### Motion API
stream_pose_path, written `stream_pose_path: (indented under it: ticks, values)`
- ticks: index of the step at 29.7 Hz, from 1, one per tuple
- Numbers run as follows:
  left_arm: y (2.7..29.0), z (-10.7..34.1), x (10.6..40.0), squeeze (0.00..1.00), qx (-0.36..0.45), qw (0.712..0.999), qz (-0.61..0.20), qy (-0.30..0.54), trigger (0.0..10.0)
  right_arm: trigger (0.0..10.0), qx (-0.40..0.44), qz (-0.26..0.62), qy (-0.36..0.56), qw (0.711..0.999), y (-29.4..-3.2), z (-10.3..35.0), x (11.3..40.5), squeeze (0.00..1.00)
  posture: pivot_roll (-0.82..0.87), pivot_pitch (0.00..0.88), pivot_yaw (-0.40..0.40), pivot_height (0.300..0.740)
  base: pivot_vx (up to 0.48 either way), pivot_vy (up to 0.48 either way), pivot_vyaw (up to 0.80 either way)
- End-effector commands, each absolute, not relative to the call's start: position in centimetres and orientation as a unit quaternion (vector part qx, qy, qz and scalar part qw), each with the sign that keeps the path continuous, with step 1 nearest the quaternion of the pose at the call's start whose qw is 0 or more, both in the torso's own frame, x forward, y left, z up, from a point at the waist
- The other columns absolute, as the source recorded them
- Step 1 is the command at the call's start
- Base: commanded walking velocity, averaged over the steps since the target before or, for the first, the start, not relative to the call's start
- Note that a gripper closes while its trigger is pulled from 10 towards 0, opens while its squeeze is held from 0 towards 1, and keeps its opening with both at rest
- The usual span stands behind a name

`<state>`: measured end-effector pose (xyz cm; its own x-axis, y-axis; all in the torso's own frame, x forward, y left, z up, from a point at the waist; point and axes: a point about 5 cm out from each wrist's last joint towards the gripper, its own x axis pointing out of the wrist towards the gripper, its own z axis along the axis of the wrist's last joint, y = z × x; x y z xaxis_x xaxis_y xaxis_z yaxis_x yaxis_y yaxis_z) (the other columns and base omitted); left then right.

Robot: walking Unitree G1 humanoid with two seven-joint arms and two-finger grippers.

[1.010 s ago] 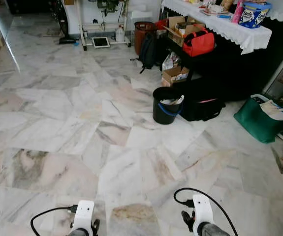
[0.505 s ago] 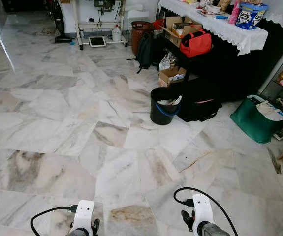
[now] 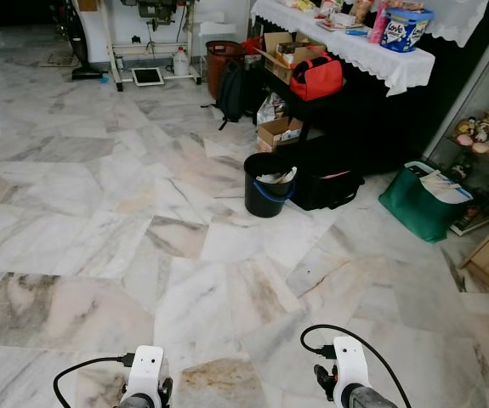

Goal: Setting the table

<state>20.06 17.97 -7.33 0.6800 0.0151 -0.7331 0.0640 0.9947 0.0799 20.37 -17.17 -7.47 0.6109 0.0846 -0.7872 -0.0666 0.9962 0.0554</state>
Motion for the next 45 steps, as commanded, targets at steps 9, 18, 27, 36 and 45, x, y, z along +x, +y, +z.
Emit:
stream_pose_path:
  ticks: [9,18,27,36,45]
  values:
    - [17.57,-7.35,20.14,0.00,0.050,0.915,-0.017,0.401,10.0,10.0,0.012,0.035,0.435,0.900,-17.52,-7.24,20.74,0.00,-0.02,0.000,-0.069,0.740,0.000,-0.235,-0.65]
    - [17.60,-7.30,20.25,0.00,0.048,0.915,-0.015,0.400,10.0,10.0,0.013,0.035,0.434,0.900,-17.48,-7.21,20.81,0.00,-0.02,0.000,-0.068,0.740,0.000,0.000,-0.64]
    - [17.63,-7.25,20.32,0.00,0.049,0.915,-0.015,0.400,10.0,10.0,0.014,0.035,0.434,0.900,-17.44,-7.18,20.88,0.00,-0.02,0.000,-0.068,0.740,0.000,0.000,-0.64]
    - [17.54,-7.28,20.31,0.00,0.051,0.915,-0.018,0.401,10.0,10.0,0.015,0.032,0.435,0.900,-17.47,-7.24,20.77,0.00,-0.02,0.000,-0.066,0.740,0.000,-0.280,-0.64]
    - [17.56,-7.23,20.38,0.00,0.053,0.915,-0.019,0.399,10.0,10.0,0.015,0.031,0.435,0.900,-17.42,-7.23,20.79,0.00,-0.02,0.000,-0.065,0.740,0.000,0.000,-0.64]
